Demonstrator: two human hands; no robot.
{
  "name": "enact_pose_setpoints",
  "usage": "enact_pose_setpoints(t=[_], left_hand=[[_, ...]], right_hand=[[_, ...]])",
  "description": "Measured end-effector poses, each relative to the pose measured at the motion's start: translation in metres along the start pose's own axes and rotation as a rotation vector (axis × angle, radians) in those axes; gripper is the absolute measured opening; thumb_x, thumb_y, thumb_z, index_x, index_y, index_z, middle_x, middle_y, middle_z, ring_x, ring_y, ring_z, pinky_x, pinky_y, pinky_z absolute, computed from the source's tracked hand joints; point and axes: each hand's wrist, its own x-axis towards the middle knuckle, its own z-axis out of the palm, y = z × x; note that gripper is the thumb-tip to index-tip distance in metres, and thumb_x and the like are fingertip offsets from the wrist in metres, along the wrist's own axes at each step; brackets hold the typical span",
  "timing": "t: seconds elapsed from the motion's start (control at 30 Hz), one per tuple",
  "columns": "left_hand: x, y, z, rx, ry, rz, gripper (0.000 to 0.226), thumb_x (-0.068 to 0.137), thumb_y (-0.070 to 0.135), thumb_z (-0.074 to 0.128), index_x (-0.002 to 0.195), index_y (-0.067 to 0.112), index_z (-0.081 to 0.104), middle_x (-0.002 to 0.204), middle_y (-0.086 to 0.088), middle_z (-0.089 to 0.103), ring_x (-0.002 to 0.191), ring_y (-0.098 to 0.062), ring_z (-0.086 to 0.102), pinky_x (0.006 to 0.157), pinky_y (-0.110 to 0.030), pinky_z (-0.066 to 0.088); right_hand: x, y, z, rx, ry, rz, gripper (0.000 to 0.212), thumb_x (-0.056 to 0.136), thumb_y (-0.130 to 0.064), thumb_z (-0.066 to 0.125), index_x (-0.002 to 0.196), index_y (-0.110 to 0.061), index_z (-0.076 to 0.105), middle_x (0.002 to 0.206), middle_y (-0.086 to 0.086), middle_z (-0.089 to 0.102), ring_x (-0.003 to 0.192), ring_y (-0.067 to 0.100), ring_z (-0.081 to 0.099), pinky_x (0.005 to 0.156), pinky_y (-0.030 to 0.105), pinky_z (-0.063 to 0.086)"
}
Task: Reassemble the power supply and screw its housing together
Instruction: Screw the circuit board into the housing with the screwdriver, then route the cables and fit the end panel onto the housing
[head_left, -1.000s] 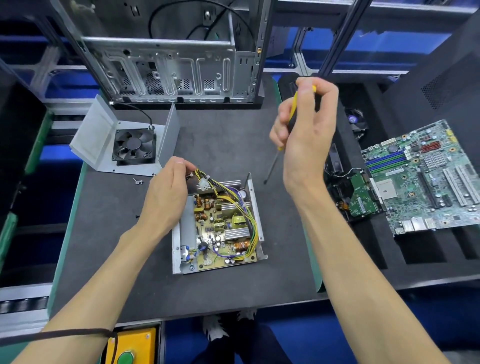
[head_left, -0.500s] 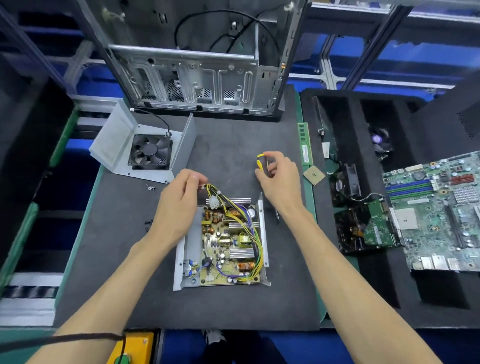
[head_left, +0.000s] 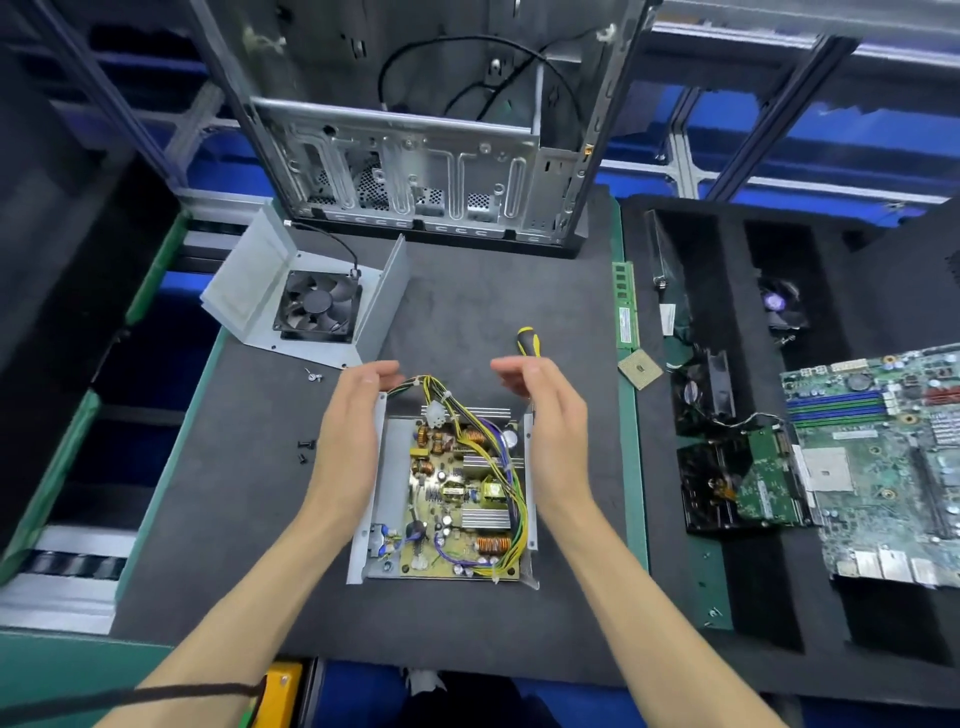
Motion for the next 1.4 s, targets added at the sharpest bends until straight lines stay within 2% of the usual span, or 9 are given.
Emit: enact_pose_setpoints(t=[0.1,0.43,0.57,0.7,0.83,1.0,1.17,1.3,1.4], left_hand=[[0.0,0.0,0.004,0.015,0.0,0.016,0.035,0.108,0.027,0.03,0.116,0.028,0.064,0.113,0.018,0.066,0.106,0.014,0.056,0.082,0.001,0.037],[0.01,0.01,0.021,0.072,-0.003,0.066,0.031,0.109,0.022,0.032,0.116,0.024,0.062,0.11,0.02,0.062,0.097,0.024,0.052,0.076,0.005,0.034],[0.019,0.016,-0.001,0.129,0.206,0.176,0.019,0.101,0.016,0.046,0.106,0.024,0.062,0.099,0.014,0.066,0.09,0.005,0.06,0.075,-0.005,0.042],[0.048,0.022,-0.033,0.156,0.452,0.177,0.017,0.089,0.014,0.052,0.105,0.021,0.055,0.095,0.012,0.058,0.081,0.004,0.054,0.075,-0.013,0.044],[0.082,0.014,-0.045,0.456,0.413,0.0,0.036,0.09,0.022,0.065,0.119,0.007,0.051,0.12,-0.013,0.054,0.119,-0.034,0.046,0.103,-0.042,0.037],[0.102,0.005,-0.041,0.687,0.321,-0.06,0.07,0.08,0.042,0.081,0.127,0.003,0.045,0.135,-0.026,0.045,0.129,-0.042,0.038,0.107,-0.049,0.03],[0.114,-0.004,-0.036,0.786,0.324,-0.001,0.077,0.074,0.047,0.085,0.123,0.001,0.046,0.131,-0.027,0.049,0.125,-0.044,0.042,0.103,-0.051,0.033],[0.122,-0.008,-0.039,0.701,0.33,0.052,0.064,0.075,0.045,0.08,0.117,0.008,0.049,0.122,-0.019,0.056,0.121,-0.04,0.046,0.101,-0.049,0.035],[0.118,0.0,-0.044,0.363,0.328,0.041,0.049,0.076,0.052,0.068,0.111,0.023,0.048,0.105,0.003,0.058,0.112,-0.024,0.051,0.089,-0.033,0.041]], right_hand=[[0.004,0.001,0.001,0.021,0.0,0.018,0.031,0.097,-0.02,0.044,0.087,-0.015,0.073,0.088,-0.006,0.07,0.088,0.01,0.064,0.083,0.017,0.047],[0.022,-0.01,-0.008,-0.044,0.012,0.015,0.034,0.098,-0.018,0.047,0.076,-0.028,0.071,0.069,-0.006,0.049,0.066,0.006,0.045,0.063,0.016,0.038],[0.021,-0.01,-0.006,-0.125,-0.01,0.021,0.029,0.099,-0.021,0.047,0.08,-0.022,0.07,0.065,-0.009,0.045,0.063,0.007,0.041,0.061,0.019,0.038],[0.02,-0.013,-0.004,-0.206,-0.04,0.032,0.027,0.1,-0.02,0.047,0.083,-0.022,0.069,0.059,-0.012,0.044,0.056,0.006,0.038,0.052,0.018,0.033],[0.02,-0.014,-0.004,-0.243,-0.048,0.045,0.029,0.102,-0.015,0.048,0.083,-0.023,0.068,0.058,-0.011,0.044,0.055,0.007,0.039,0.052,0.019,0.033],[0.02,-0.014,-0.003,-0.255,-0.029,0.057,0.029,0.102,-0.015,0.049,0.082,-0.022,0.068,0.059,-0.009,0.044,0.055,0.007,0.039,0.053,0.019,0.033],[0.02,-0.015,-0.002,-0.262,0.0,0.059,0.031,0.102,-0.014,0.049,0.08,-0.024,0.068,0.058,-0.011,0.045,0.055,0.005,0.038,0.052,0.017,0.032],[0.019,-0.015,-0.004,-0.265,0.022,0.06,0.031,0.103,-0.013,0.049,0.081,-0.023,0.069,0.06,-0.012,0.047,0.055,0.004,0.039,0.052,0.016,0.033],[0.018,-0.014,-0.005,-0.273,0.041,0.066,0.03,0.103,-0.014,0.05,0.082,-0.022,0.07,0.065,-0.014,0.05,0.056,0.003,0.041,0.054,0.015,0.034]])
